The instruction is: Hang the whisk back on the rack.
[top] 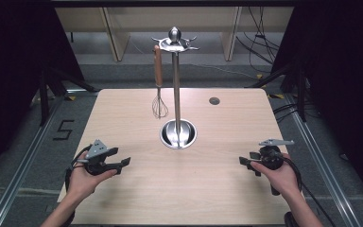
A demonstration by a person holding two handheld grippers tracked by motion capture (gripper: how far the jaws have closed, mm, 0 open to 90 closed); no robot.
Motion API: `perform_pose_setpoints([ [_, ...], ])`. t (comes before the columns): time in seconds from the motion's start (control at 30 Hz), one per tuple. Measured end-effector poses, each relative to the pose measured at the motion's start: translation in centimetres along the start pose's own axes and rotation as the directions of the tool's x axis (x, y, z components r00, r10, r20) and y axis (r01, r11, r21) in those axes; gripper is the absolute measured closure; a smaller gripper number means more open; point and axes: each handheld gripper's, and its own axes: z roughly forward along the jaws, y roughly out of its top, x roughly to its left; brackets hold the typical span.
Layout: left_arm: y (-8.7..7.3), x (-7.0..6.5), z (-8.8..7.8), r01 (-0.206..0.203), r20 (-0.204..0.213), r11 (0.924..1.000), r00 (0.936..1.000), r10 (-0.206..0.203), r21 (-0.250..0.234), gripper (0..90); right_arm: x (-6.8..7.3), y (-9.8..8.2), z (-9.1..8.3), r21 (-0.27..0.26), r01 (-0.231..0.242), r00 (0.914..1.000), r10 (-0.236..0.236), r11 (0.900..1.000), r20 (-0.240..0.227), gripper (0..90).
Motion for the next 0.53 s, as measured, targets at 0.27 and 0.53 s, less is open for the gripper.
perform_pose_setpoints([
  [0.27, -0.5, 0.64, 0.11, -0.02, -0.02, 0.9998, 0.9996, 0.02, -0.005, 32.3, -0.06, 0.06, 0.28, -0.01, 0.03, 0.9994, -0.03, 0.999, -0.016, 43.6],
  [0.53, -0.64, 0.85, 0.15, -0.022, -0.015, 0.9997, 0.9996, 0.022, -0.003, 32.3, -0.16, 0.0, 0.21, -0.005, 0.013, 0.9998, -0.013, 1.0, -0.012, 43.6],
])
